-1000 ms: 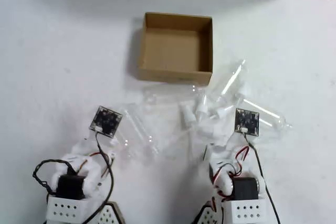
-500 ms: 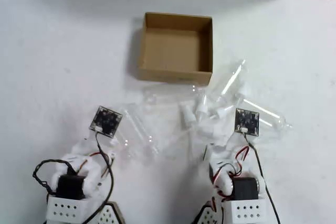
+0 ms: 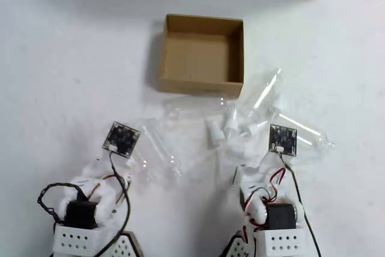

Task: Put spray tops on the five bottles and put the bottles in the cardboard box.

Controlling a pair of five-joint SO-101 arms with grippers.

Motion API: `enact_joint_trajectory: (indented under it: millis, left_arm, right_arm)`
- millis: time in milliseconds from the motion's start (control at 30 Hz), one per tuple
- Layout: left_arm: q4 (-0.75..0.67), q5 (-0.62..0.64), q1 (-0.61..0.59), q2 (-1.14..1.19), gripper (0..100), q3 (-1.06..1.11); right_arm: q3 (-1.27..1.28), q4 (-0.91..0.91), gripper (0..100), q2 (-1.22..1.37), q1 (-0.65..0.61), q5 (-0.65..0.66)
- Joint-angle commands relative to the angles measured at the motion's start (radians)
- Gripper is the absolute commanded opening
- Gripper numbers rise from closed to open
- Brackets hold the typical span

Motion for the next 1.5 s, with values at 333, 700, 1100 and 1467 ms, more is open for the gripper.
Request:
enact_joint_trajectory:
  millis: [333, 700, 1100, 1467]
  left_arm:
    - [0.008, -0.003, -0.010, -0.008, 2, -0.003]
    - [0.008, -0.003, -0.010, -0.008, 2, -0.003]
    - [0.008, -0.003, -0.010, -0.008, 2, -0.003]
    - [0.008, -0.006, -0.008, -0.008, 2, -0.003]
  right_arm:
    - [0.009, 0.005, 3.4, 0.001, 0.004, -0.006]
    - [0.006, 0.001, 3.2, -0.002, -0.002, -0.005]
    - [-0.084, -0.079, 3.5, -0.004, 0.211, -0.006]
    - [0.003, -0.260, 3.5, -0.004, 0.363, -0.003]
